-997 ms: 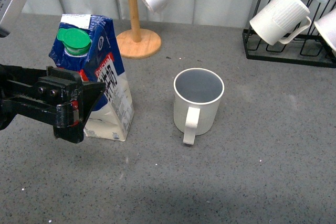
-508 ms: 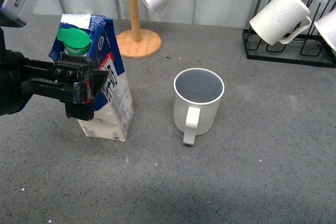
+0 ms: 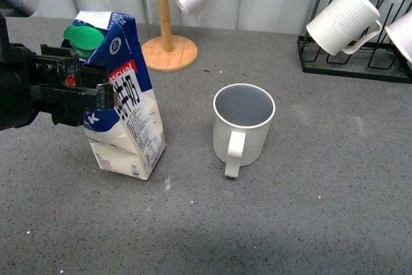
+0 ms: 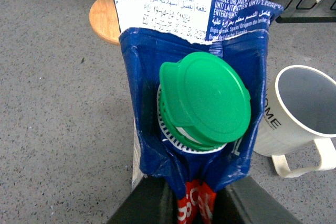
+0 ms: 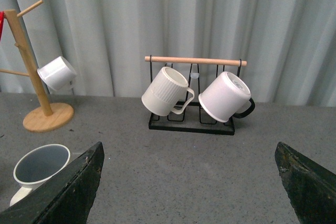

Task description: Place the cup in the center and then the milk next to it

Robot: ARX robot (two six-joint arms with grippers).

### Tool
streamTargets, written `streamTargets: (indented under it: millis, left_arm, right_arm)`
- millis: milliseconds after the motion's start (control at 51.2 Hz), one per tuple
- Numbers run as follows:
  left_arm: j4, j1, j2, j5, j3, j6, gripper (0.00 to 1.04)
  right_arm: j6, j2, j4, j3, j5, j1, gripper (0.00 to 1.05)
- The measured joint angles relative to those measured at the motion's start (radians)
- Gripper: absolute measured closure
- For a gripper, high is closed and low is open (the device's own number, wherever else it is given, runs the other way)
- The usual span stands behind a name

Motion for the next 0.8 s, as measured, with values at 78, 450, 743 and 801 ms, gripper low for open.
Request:
streamTargets:
  millis: [78,450,743,801]
  left_arm:
    - [-0.002,-0.012,-0.001,-0.014,0.010,0.000,0.97]
    - [0.053,-0.126,0.083,-0.117,0.080,-0.007,1.00]
    - [0.090,-0.177,0.121,-0.158,0.110,-0.015,1.00]
    - [0.099,-0.186,0.133,-0.175,0.118,-0.014,1.00]
  right_arm:
    - [0.000,0.000,0.000,0.000,0.000,0.000,0.09]
    - [0.000,0.000,0.000,0.000,0.000,0.000,0.09]
    - [0.000,0.000,0.000,0.000,0.000,0.000,0.09]
    - [0.000,0.000,0.000,0.000,0.000,0.000,0.09]
